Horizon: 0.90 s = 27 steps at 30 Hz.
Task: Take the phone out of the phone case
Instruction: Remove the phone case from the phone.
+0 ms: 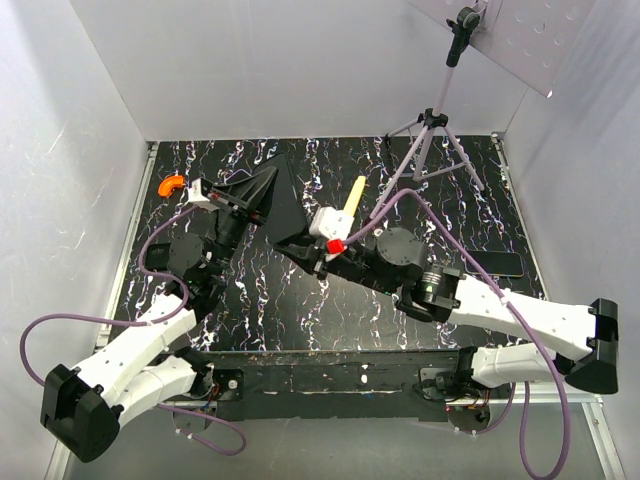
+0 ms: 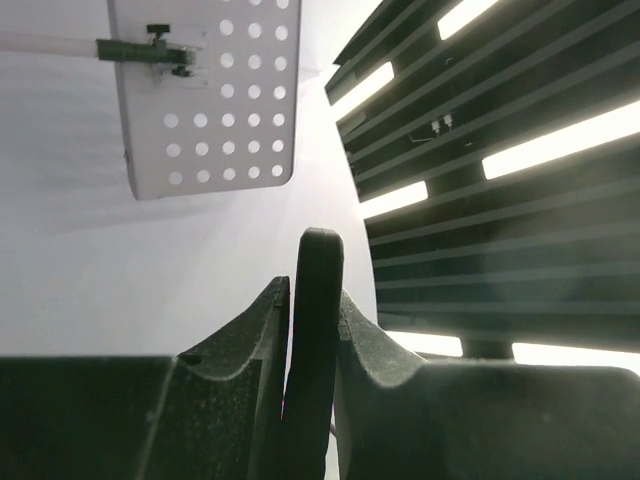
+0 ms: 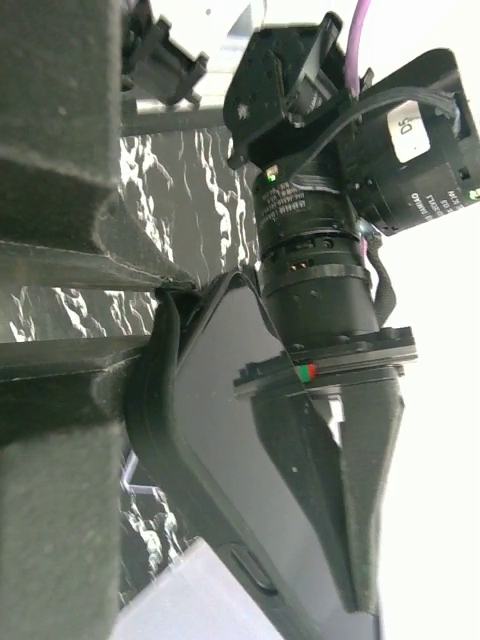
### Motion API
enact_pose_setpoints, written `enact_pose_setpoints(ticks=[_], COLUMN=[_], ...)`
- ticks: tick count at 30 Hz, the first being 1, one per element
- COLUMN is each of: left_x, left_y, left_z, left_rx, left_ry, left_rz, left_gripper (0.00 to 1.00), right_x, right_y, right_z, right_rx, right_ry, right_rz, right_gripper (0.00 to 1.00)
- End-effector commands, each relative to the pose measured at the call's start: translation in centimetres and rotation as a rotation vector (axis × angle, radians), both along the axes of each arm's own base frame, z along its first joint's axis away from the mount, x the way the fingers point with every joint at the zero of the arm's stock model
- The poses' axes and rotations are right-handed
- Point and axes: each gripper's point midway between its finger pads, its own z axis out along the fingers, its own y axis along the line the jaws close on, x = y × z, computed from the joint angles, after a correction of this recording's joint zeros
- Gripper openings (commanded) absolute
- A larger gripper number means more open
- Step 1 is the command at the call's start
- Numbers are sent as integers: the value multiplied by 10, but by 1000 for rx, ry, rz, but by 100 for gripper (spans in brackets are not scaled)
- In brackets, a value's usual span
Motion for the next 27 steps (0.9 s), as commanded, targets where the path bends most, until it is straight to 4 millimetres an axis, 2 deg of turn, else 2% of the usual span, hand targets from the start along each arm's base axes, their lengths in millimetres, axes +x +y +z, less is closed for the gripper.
enact_pose_setpoints(ticks=[1, 4, 7, 9, 11, 15, 18, 21, 27], left_x=[-69, -67, -61, -57, -55, -54, -56, -57, -58], left_y=[-2, -1, -5, -10, -16, -23, -24, -25, -25], left_z=[56, 56, 46, 40, 33, 27, 30, 31, 35], left_rx=[-78, -26, 53, 107, 179, 295, 341, 382, 384], left_ry=[-229, -286, -321, -342, -358, -396, -423, -423, -427], left_rz=[-197, -130, -107, -93, -81, -51, -33, -24, -30], left_gripper=[0, 0, 0, 0, 0, 0, 0, 0, 0], right_x=[60, 1, -44, -59, -72, -89, -72, -64, -66], right_y=[-64, -47, -53, -66, -76, -80, -76, -69, -59], right_z=[-22, -50, -68, -67, -55, -10, 2, 15, 27], right_rx=[76, 1, -66, -67, -50, 51, 72, 88, 67], right_ry=[226, 480, 682, 752, 786, 857, 932, 960, 952], right_rz=[-357, -65, 96, 128, 168, 265, 199, 242, 342], right_gripper=[2, 49, 69, 79, 81, 79, 74, 64, 48])
